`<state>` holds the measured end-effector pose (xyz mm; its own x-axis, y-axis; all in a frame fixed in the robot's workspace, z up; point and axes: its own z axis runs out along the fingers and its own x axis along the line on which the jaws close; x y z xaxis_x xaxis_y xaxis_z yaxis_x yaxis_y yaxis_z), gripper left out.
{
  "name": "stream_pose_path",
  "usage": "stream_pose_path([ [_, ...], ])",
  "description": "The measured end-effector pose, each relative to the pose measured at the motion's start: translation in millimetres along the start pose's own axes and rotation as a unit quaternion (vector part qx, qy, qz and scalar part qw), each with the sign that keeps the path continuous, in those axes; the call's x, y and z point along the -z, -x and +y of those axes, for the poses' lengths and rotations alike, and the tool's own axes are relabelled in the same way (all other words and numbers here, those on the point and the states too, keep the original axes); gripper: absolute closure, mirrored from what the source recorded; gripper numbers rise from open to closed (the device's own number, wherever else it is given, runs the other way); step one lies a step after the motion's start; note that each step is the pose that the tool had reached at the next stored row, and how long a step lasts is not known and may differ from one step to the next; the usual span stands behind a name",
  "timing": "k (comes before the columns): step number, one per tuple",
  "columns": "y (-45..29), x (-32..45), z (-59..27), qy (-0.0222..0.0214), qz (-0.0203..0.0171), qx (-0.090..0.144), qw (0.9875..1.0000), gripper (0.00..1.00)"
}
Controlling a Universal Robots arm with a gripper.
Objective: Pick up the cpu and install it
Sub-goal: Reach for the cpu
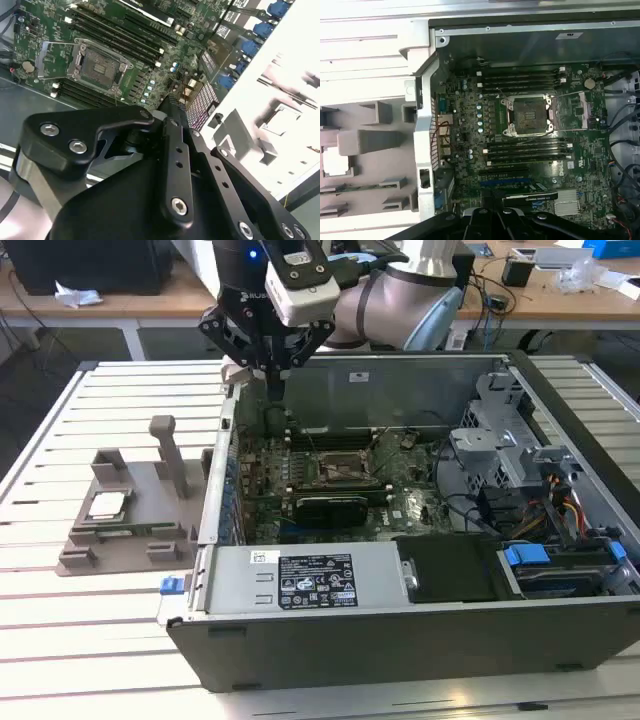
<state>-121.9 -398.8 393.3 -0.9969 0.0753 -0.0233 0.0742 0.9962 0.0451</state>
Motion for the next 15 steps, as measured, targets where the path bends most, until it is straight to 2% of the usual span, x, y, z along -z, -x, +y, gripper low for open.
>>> stream_pose_path([
  [1,-5.0,0.2,-0.4,0.0000,0.0000,0.000,1.0000,0.89],
  [2,-15.7,0.4,-1.2,0.0000,0.0000,0.000,1.0000,0.89],
  [3,-20.6,0.5,-1.5,0.0000,0.0000,0.000,1.0000,0.89],
  [6,-31.7,0.8,-2.4,0.0000,0.0000,0.000,1.0000,0.89],
  [8,-42.7,1.0,-3.2,0.0000,0.0000,0.000,1.0000,0.89],
  [12,-51.9,1.2,-3.9,0.0000,0.0000,0.000,1.0000,0.89],
  [15,-69.4,1.3,-5.2,0.0000,0.0000,0.000,1.0000,0.89],
])
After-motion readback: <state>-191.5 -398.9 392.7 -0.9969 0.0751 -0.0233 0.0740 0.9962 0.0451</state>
